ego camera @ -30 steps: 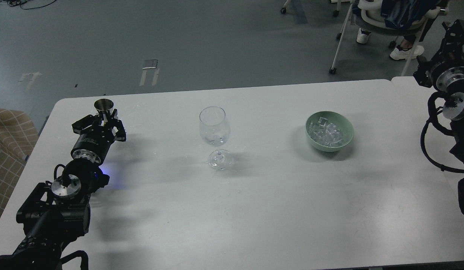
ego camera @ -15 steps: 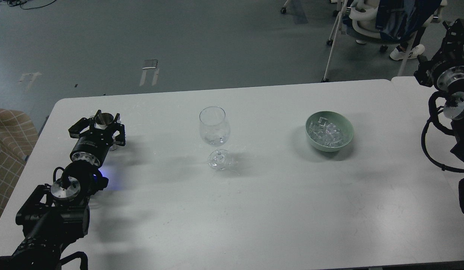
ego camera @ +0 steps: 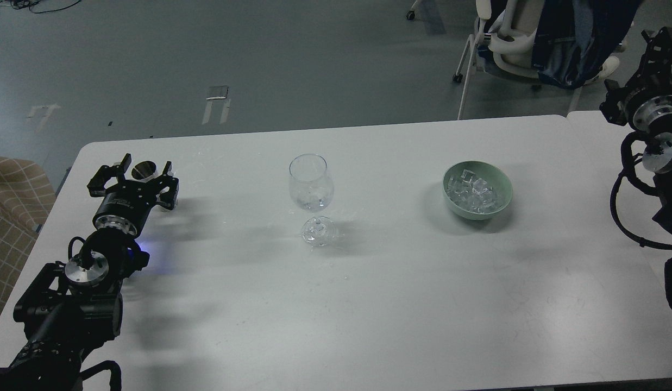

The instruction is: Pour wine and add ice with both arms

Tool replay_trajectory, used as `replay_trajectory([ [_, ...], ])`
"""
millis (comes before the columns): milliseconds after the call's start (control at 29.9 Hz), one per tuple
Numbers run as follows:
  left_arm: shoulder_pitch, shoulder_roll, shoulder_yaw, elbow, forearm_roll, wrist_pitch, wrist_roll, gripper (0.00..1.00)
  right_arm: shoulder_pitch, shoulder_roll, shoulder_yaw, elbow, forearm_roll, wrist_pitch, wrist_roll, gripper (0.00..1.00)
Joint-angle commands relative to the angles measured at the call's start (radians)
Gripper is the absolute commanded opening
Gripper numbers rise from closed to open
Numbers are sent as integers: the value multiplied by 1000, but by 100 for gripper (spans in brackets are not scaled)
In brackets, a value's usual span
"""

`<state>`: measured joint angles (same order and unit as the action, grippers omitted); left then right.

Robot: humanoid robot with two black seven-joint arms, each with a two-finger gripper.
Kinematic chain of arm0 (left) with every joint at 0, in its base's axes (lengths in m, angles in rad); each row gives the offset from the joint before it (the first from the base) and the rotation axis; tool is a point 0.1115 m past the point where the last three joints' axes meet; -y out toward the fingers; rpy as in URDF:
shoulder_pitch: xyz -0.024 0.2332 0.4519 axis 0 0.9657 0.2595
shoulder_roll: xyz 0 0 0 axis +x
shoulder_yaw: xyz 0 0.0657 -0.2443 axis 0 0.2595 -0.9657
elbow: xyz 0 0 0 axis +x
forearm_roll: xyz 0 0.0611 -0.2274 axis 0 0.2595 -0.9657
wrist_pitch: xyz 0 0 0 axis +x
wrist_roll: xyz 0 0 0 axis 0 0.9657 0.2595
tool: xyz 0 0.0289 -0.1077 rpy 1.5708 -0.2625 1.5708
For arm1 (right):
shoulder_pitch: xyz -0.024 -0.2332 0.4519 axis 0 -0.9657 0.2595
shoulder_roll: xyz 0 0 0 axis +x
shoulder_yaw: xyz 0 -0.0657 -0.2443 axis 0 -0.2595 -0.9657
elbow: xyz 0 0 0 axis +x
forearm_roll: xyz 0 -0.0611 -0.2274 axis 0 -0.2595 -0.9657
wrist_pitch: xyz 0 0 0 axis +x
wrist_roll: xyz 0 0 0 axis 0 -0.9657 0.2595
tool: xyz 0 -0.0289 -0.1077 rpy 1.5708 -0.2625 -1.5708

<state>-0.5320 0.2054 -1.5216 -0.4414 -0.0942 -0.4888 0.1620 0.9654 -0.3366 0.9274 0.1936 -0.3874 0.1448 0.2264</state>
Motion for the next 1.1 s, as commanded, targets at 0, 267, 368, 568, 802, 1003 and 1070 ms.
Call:
replay_trajectory([
  [0,-25,9,1,-5,1,0,-1,91,1,-27,-2,47,-1,2,-1,100],
  [267,-20,35,12,-330,11,113,-2,94,-13,-139,-7,280,-8,6,-1,100],
  [368,-28,64,21,-450,27,193,-1,94,-5,-202,-45,360,-24,7,-1,100],
  [568,-66,83,24,-453,191,199,-47,94,35,-325,-145,570,-116,9,-1,100],
  [802,-52,71,29,-471,307,185,-52,95,55,-340,-160,681,-579,10,-1,100],
  [1003,-42,84,83,-471,307,197,-45,95,76,-340,-252,722,-922,13,1,100],
  [1070,-33,88,86,-471,307,206,-45,95,79,-340,-330,724,-985,18,8,100],
])
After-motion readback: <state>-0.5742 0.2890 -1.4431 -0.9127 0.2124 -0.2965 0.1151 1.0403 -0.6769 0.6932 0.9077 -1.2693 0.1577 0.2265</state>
